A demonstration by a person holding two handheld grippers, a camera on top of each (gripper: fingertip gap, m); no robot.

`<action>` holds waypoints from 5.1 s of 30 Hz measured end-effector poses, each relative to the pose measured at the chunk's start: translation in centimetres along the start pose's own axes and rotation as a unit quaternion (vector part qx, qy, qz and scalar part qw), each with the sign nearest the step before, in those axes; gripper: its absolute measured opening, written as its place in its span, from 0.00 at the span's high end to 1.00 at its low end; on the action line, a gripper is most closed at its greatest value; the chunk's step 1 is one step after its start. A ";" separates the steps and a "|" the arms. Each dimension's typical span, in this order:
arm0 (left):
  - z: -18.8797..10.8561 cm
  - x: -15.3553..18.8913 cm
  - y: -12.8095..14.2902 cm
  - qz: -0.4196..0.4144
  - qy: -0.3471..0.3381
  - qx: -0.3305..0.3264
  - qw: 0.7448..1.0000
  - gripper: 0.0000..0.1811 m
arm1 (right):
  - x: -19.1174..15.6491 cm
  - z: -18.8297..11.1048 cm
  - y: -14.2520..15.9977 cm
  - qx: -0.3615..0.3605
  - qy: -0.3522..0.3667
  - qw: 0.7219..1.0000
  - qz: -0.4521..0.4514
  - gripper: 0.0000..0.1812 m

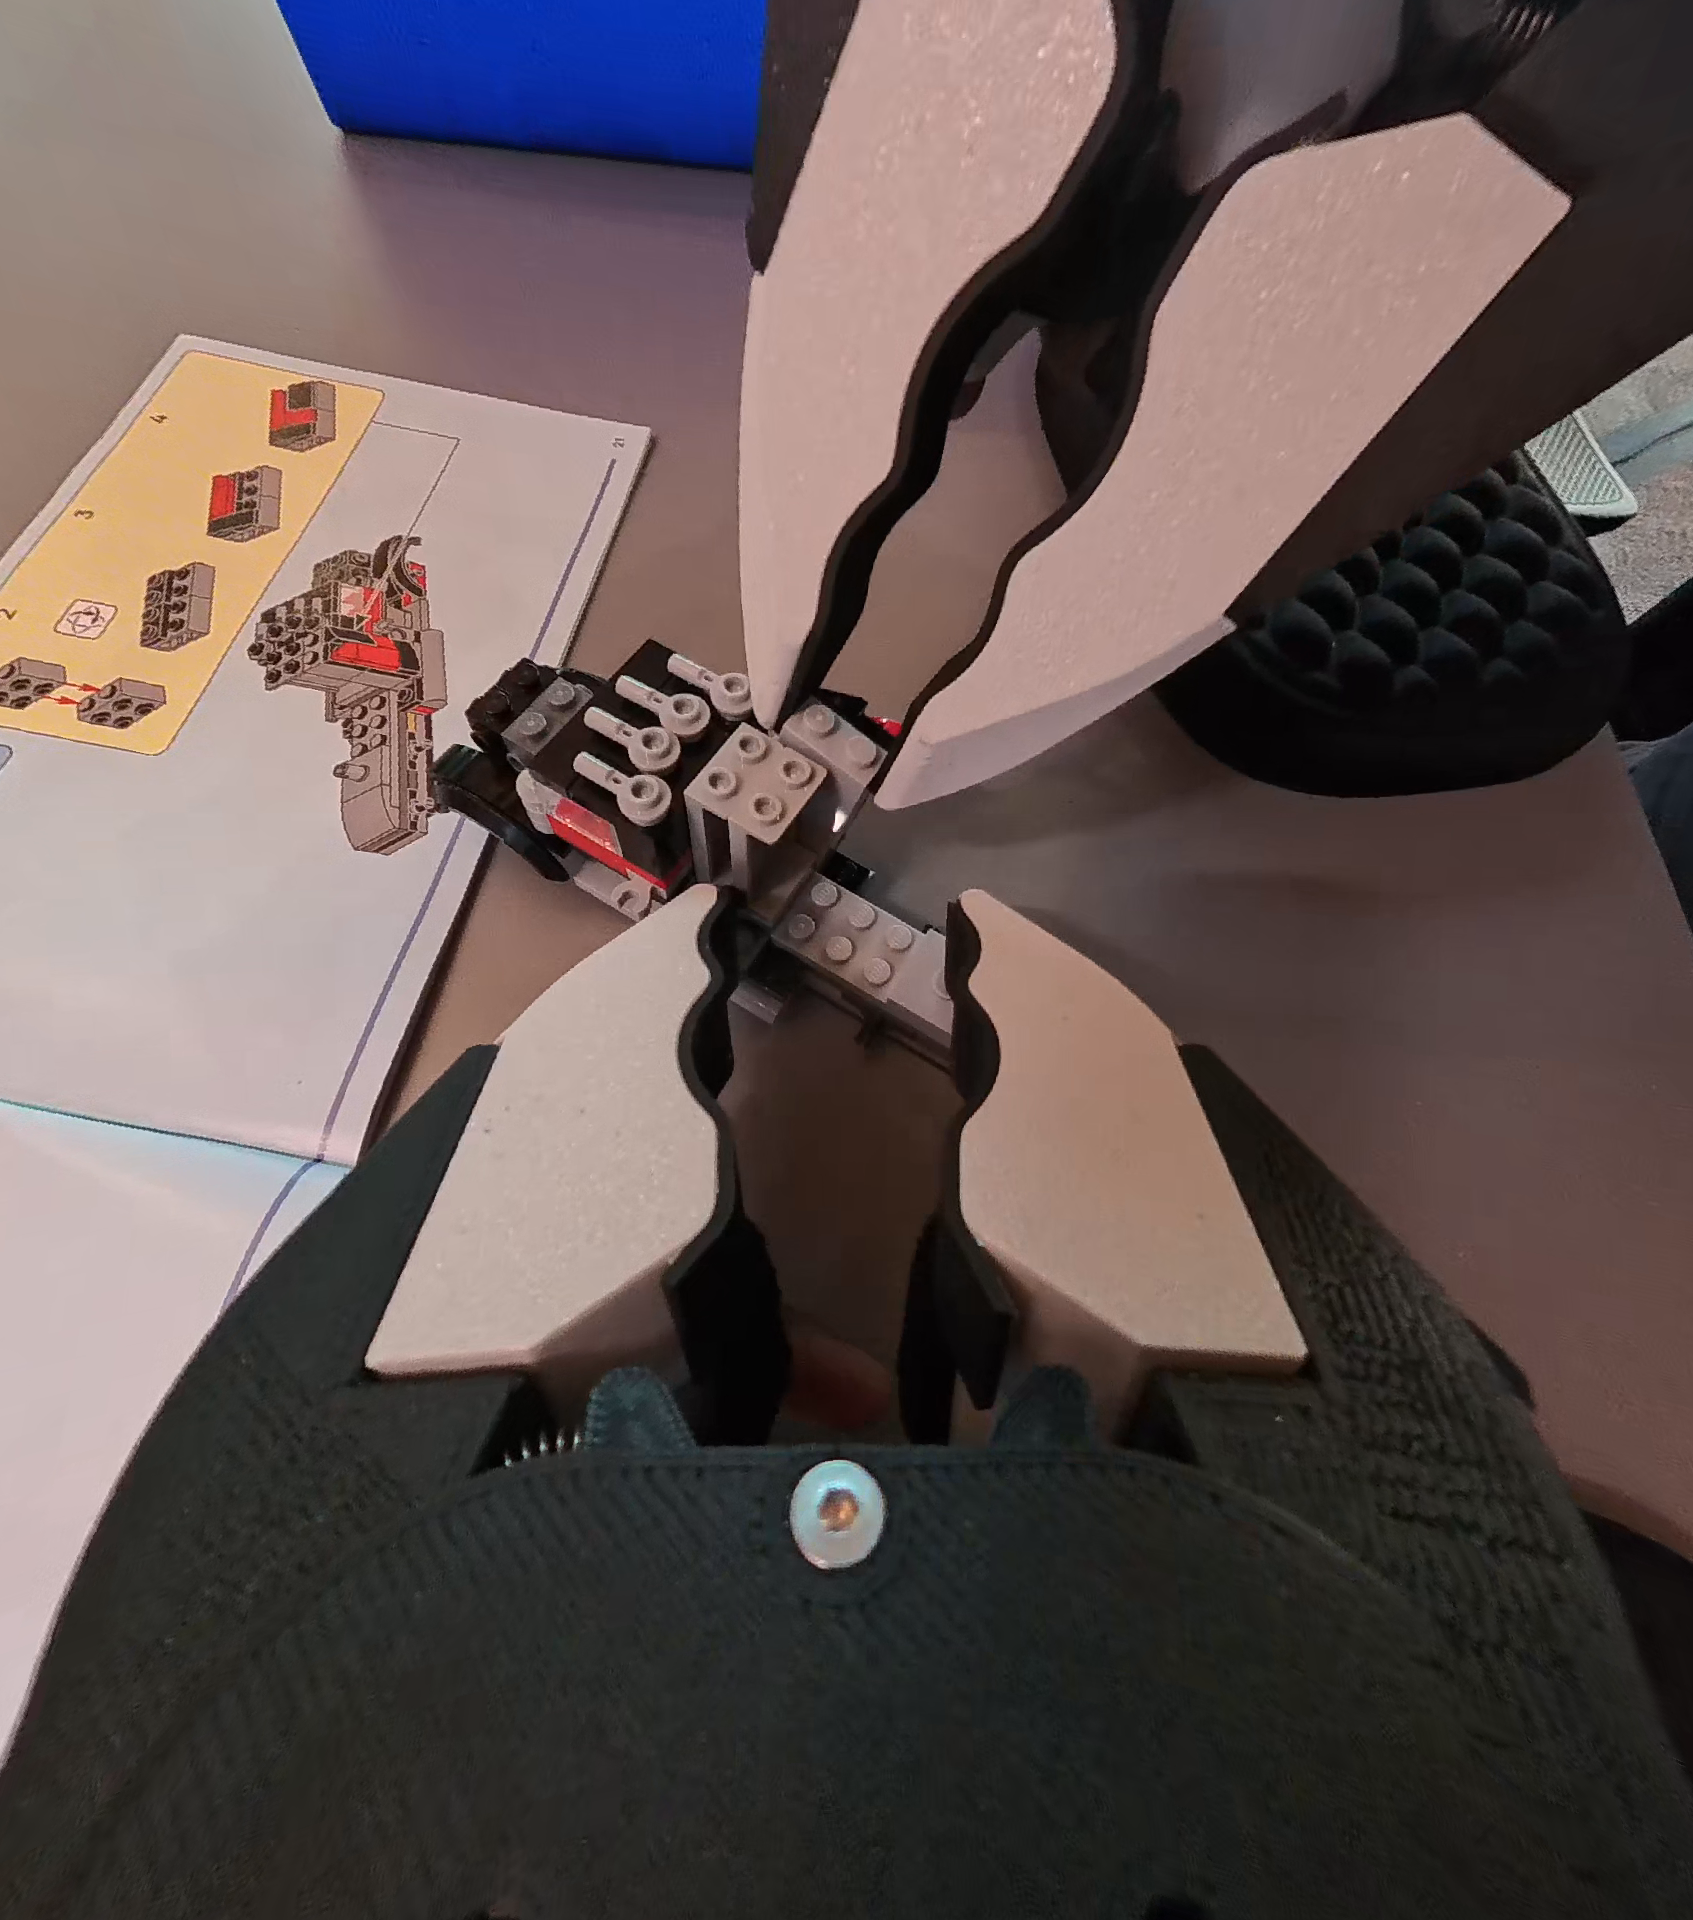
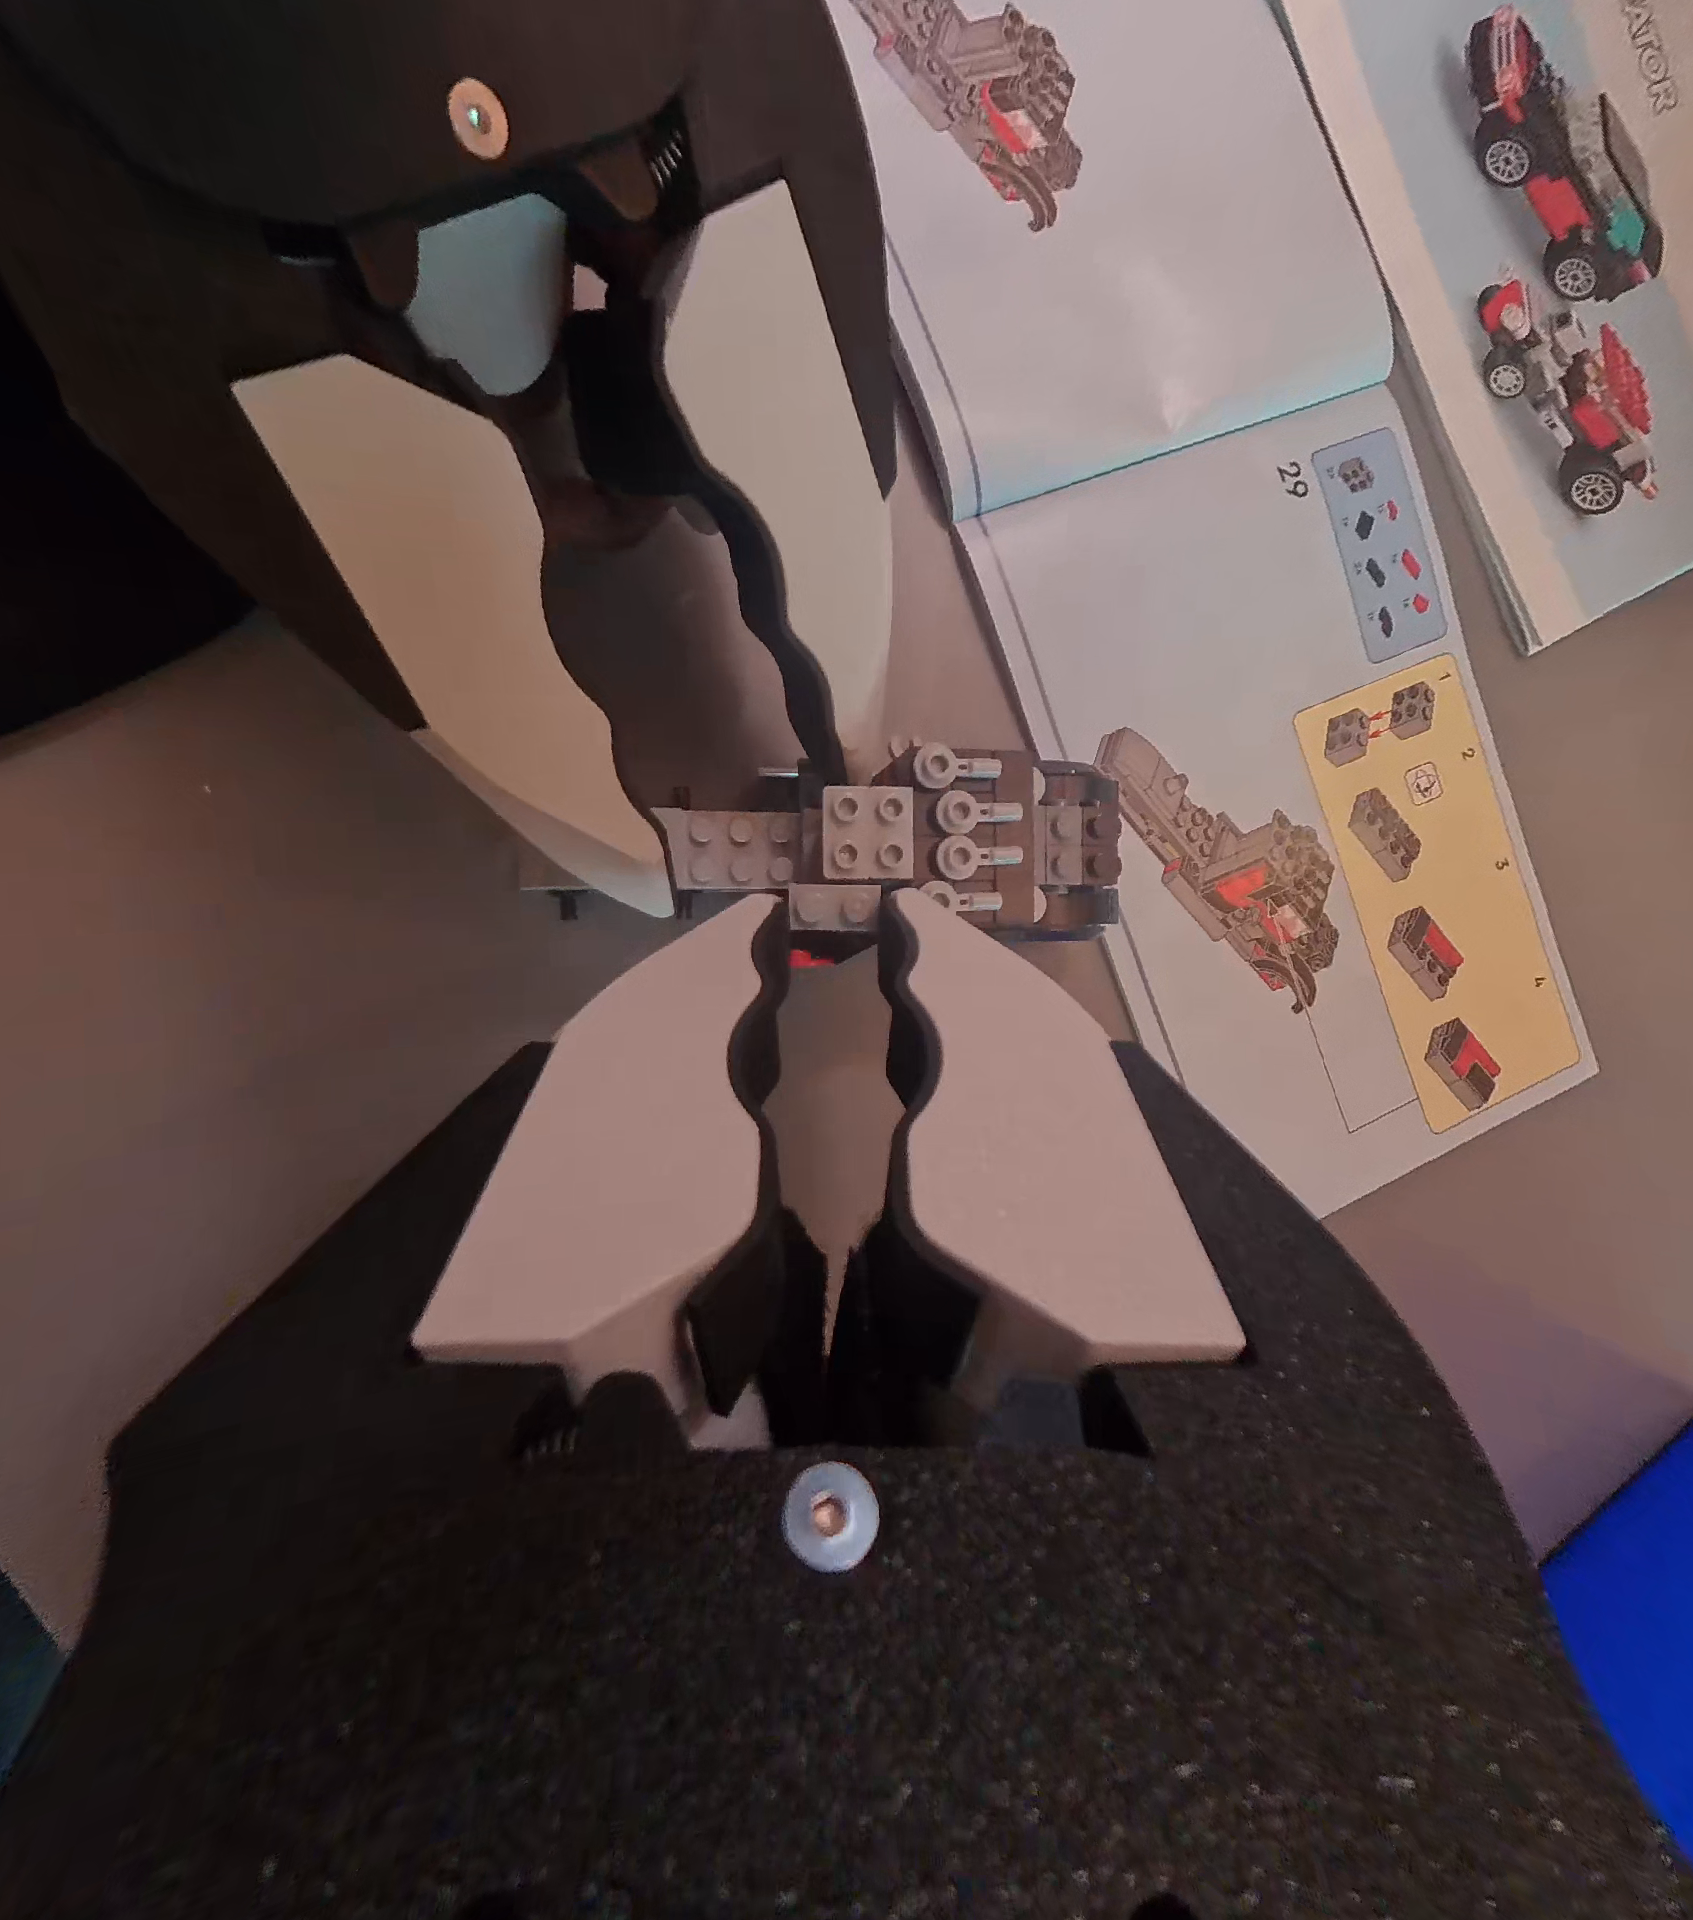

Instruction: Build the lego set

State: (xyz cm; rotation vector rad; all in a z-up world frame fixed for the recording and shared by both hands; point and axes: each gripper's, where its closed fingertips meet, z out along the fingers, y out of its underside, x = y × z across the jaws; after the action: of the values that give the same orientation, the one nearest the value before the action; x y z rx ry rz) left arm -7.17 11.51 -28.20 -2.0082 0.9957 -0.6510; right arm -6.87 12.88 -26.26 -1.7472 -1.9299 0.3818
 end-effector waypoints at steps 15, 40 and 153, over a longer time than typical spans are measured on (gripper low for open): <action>-0.1 -0.3 0.0 -0.012 -0.008 0.002 1.000 0.80 | 0.0 0.1 -0.4 0.009 -0.023 0.999 -0.024 0.91; -0.1 -0.4 0.0 -0.022 -0.005 0.003 1.000 0.82 | 0.5 -0.1 -0.8 0.100 0.135 0.965 -0.202 0.90; -6.8 -0.5 -4.0 -0.011 -0.173 0.185 0.968 0.75 | 0.0 -1.5 -1.0 0.119 -0.508 0.840 0.151 0.74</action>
State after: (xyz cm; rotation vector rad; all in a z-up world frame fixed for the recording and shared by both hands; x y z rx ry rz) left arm -10.66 10.57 -21.13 -1.7256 0.5947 -0.4385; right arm -6.93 12.52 -24.48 -1.8236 -2.0397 1.8945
